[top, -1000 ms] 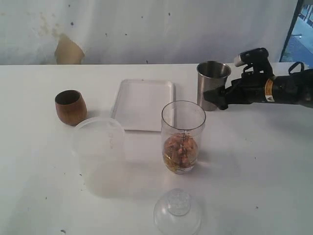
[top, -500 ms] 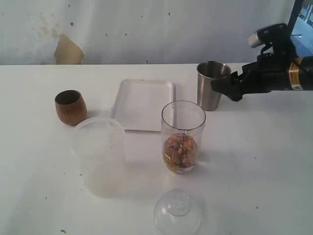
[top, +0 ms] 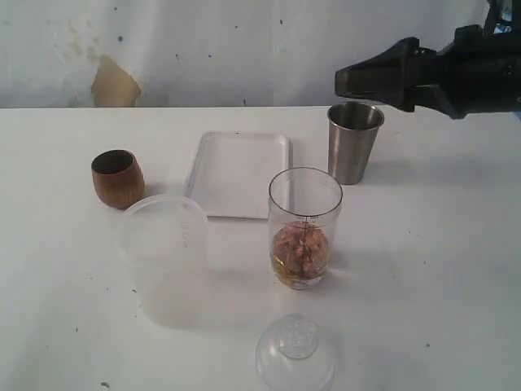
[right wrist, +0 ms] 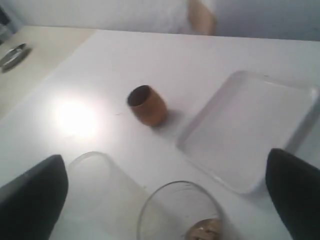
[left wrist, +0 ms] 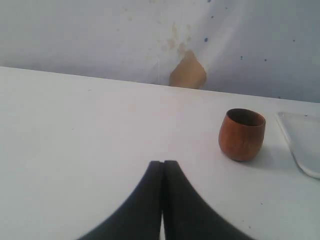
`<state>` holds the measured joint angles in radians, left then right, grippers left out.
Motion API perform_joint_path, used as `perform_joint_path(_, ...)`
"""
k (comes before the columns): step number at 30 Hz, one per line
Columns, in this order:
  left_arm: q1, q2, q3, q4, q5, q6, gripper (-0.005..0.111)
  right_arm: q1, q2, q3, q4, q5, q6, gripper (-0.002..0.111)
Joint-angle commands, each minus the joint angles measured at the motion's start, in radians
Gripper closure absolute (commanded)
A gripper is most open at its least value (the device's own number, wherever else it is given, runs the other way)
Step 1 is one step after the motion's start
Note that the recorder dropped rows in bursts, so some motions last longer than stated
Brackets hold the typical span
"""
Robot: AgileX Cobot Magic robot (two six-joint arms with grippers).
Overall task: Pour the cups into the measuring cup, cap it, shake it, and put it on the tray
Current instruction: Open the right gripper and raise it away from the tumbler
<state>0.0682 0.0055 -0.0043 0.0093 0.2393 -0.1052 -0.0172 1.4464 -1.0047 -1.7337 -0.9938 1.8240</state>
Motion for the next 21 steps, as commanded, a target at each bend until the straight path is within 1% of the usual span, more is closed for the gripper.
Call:
perform_joint_path(1,0.001,-0.006,0.004,-0.009,-0.007,-0.004,0.107,-0.007,-0.011,0.006,-0.011,-0.227,0.034,0.003)
perform_joint_path(11,0.001,-0.006,0.004,-0.009,-0.007,-0.004,0.107,0.009,-0.014,0.006,-0.011,-0.227,-0.081,0.003)
perform_joint_path(18,0.001,-0.006,0.004,-0.009,-0.007,-0.004,0.107,0.017,-0.014,0.006,-0.011,-0.227,-0.067,0.003)
perform_joint_path(20,0.001,-0.006,0.004,-0.009,-0.007,-0.004,0.107,0.017,-0.014,0.006,-0.011,-0.227,-0.075,0.007)
perform_joint_path(21,0.001,-0.006,0.004,-0.009,-0.007,-0.004,0.107,0.017,-0.016,0.006,0.001,-0.227,-0.107,0.018)
